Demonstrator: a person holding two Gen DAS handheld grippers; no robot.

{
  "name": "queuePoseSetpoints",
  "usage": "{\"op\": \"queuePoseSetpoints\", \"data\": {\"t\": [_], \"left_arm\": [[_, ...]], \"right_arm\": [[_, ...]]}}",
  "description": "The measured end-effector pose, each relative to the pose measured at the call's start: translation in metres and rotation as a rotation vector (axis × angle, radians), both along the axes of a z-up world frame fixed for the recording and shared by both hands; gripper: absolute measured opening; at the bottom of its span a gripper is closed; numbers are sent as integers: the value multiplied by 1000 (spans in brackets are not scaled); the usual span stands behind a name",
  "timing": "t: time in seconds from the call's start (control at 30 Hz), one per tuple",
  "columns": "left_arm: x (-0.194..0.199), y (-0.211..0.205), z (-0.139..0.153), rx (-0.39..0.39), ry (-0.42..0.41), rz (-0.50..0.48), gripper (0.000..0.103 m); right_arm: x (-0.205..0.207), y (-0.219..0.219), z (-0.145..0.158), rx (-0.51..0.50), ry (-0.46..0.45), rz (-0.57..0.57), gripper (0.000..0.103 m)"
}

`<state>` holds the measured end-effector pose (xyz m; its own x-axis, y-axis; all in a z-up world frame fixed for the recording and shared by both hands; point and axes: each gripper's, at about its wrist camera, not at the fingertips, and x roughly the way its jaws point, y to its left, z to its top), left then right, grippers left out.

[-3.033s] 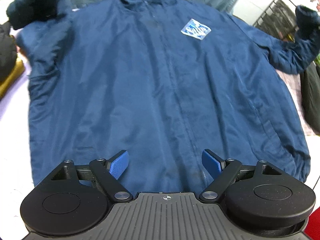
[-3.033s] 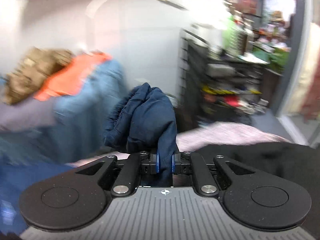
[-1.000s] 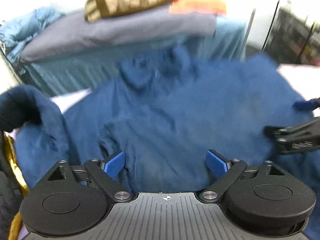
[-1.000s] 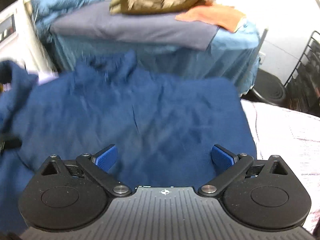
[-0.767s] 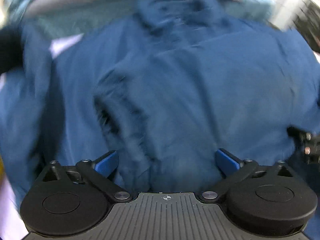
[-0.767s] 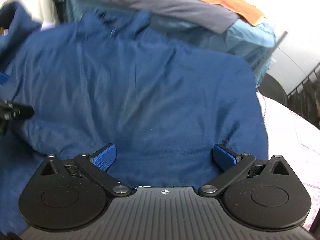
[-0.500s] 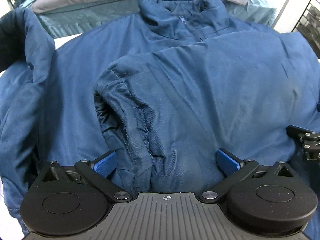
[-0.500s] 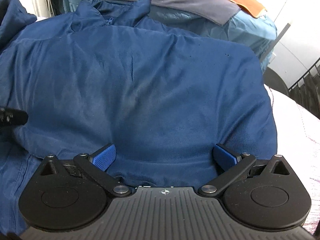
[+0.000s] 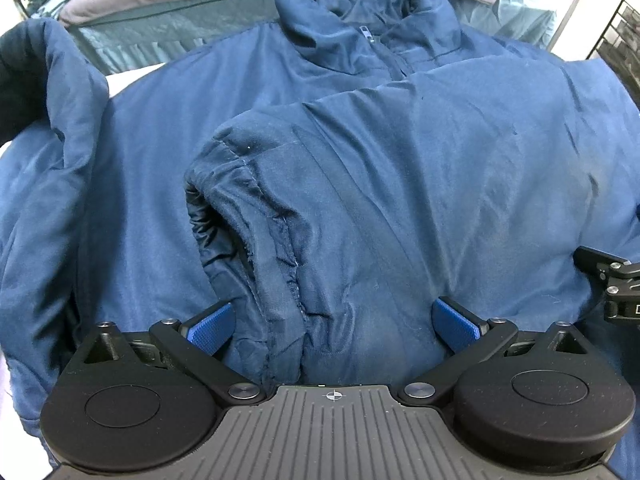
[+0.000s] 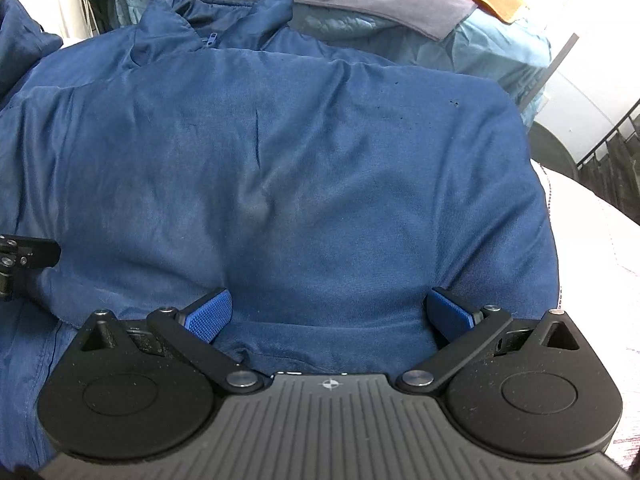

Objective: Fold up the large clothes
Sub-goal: 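Grasp the other sleeve cuff with the left gripper and lift it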

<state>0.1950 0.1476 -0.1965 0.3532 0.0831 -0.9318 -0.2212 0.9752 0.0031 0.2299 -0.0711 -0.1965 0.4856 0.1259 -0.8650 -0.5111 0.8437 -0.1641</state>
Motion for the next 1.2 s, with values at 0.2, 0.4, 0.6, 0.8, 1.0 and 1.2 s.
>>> {"op": "queuePoseSetpoints", "data": {"t": [0.2,0.4,0.6,0.8,1.0,1.2], "left_arm": [[-47,5,47,39,-146,42,103],[-115,22,69,71,-209,48,103],[-113,76,100,118,-243,95,103],[-42,162,151,164,-341,341,103],[30,227,140,49,-281,547,103],[52,253,105,37,-221,561,102]], "right_arm": [[-12,-3,22,20,-24,-22,102],[-59,-16,62,237,0,-71,102],[-112,-20,54,303,155,-112,102],[-140,-25,57,320,212,-134,102],[-144,-33,80,325,163,-169,102],[-152,-43,95,305,132,-177,102]]}}
